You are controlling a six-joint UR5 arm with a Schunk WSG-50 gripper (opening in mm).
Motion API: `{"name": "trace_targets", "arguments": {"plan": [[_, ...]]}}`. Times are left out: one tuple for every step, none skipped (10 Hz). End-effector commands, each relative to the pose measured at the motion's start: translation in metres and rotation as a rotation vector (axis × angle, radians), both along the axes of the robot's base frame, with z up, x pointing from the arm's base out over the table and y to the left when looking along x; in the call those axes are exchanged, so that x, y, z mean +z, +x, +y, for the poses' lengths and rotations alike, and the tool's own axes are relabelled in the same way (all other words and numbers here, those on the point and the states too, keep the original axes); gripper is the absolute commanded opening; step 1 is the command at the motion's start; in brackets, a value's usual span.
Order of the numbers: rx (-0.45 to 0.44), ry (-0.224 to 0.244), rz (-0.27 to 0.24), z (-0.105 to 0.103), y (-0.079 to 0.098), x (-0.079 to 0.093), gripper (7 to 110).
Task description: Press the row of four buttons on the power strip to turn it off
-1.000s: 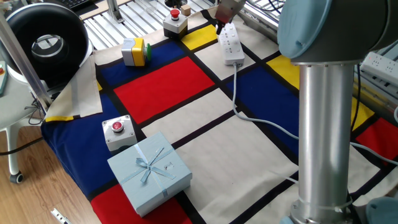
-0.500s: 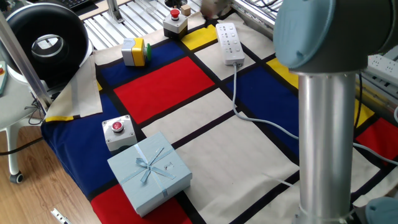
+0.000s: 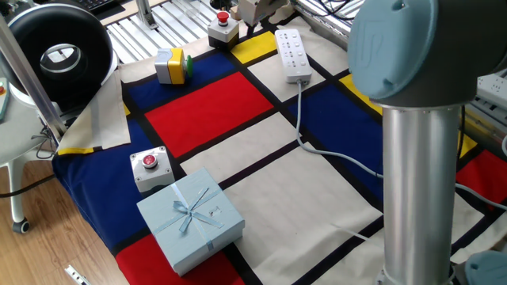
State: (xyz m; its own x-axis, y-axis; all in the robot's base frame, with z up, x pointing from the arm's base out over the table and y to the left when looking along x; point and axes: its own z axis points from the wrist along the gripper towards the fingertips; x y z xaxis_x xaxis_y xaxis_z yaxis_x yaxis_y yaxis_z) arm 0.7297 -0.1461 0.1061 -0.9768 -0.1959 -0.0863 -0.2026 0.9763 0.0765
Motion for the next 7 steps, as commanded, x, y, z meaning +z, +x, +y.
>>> {"name": "trace_targets", "arguments": {"plan": [[0.013,-0.059,0.055,-0.017,-0.008,0.007,44],[0.008,-0.054,0.042,-0.021,0.0,0.008,44],[-0.081,0.012,-0.154,-0.012,0.055,0.014,7],[-0.122,0.004,-0.199,-0.019,0.069,0.017,7],[-0.14,-0.007,-0.16,-0.022,0.062,0.012,7],[-0.15,0.003,-0.146,-0.02,0.059,0.01,7],[-0.153,0.003,-0.138,-0.02,0.058,0.01,7]]}}
